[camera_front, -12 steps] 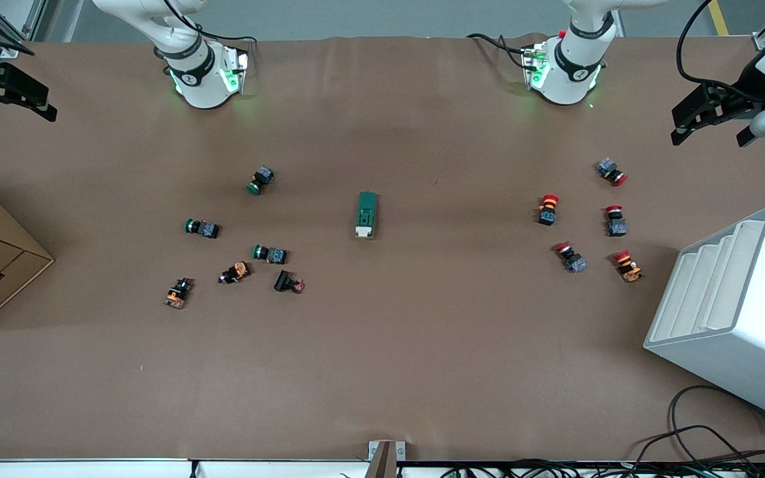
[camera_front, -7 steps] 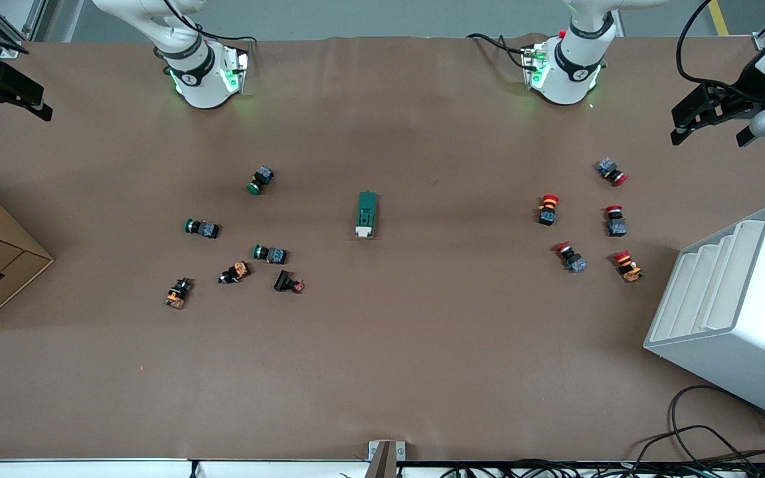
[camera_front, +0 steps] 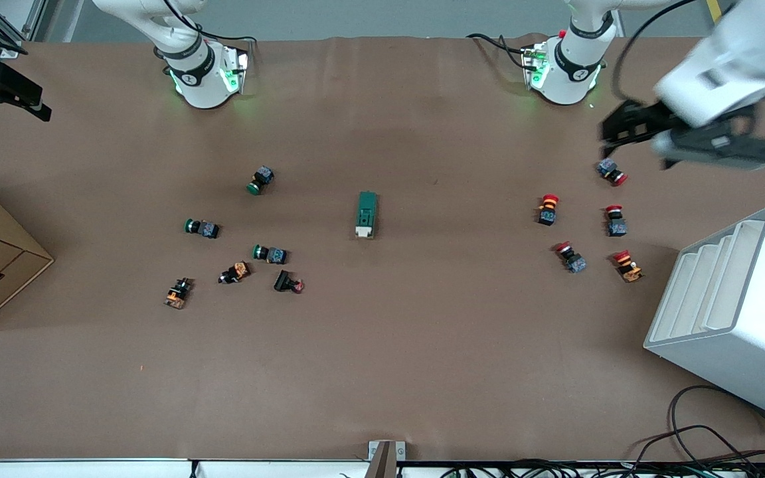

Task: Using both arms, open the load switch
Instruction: 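Move the left gripper toward the green switch while the right gripper swings out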

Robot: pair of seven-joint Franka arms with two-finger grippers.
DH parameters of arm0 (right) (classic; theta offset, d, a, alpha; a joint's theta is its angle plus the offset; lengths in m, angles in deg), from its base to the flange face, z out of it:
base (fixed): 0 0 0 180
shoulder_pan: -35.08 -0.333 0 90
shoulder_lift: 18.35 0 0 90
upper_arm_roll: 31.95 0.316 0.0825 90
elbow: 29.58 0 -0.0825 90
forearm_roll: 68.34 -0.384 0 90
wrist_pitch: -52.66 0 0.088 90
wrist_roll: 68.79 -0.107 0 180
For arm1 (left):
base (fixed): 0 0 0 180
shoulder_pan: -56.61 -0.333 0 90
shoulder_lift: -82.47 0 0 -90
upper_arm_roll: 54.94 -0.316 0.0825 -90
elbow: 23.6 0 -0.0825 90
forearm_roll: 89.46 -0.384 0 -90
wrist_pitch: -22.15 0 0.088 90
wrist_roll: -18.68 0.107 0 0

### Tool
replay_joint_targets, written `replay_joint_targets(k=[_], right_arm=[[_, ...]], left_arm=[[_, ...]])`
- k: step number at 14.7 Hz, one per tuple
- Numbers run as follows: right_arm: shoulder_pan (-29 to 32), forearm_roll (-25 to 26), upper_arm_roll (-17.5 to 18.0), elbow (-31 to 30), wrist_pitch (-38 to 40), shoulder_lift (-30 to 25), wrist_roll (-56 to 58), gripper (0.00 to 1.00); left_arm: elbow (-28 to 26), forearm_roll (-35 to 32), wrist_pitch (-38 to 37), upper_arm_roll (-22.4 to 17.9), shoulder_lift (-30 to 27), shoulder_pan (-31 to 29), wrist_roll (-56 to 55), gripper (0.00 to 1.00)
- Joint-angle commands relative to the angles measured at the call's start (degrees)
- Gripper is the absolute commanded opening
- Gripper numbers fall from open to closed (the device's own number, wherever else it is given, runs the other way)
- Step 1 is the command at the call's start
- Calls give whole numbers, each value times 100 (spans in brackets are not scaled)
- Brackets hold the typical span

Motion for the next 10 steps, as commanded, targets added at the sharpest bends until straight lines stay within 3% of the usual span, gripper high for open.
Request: replay_joint_targets(k=[1,3,7,10], right_arm=[[1,72,17,84,-41,834,-28,100],[71,55,17,426,-32,1539,-1,100],[11,90,60,472,-67,1806,-289,100],[-551,38,69,420,-111,1840,-2175,100]], left_arm=[[-67,-35,417,672,451,17,-780,100],[-182,-131,742,1156,652,139,-1737,100],[-699,-842,1558,1255,969,1026,-2812,100],[-1454,-1238,2613,1255,1031,1597,-3874,100]])
